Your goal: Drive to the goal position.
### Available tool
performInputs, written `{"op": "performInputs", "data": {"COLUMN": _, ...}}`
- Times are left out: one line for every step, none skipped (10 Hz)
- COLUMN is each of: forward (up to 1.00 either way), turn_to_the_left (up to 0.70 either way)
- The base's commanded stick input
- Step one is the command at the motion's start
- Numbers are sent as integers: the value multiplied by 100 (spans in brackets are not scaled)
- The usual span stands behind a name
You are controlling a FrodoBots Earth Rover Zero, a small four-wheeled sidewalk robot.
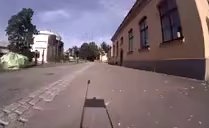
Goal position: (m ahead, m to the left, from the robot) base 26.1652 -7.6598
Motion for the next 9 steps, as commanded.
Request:
{"op": "performInputs", "data": {"forward": 45, "turn_to_the_left": 0}}
{"op": "performInputs", "data": {"forward": 45, "turn_to_the_left": 0}}
{"op": "performInputs", "data": {"forward": 45, "turn_to_the_left": 0}}
{"op": "performInputs", "data": {"forward": 45, "turn_to_the_left": 0}}
{"op": "performInputs", "data": {"forward": 45, "turn_to_the_left": 0}}
{"op": "performInputs", "data": {"forward": 45, "turn_to_the_left": 0}}
{"op": "performInputs", "data": {"forward": 45, "turn_to_the_left": 0}}
{"op": "performInputs", "data": {"forward": 45, "turn_to_the_left": 0}}
{"op": "performInputs", "data": {"forward": 45, "turn_to_the_left": 0}}
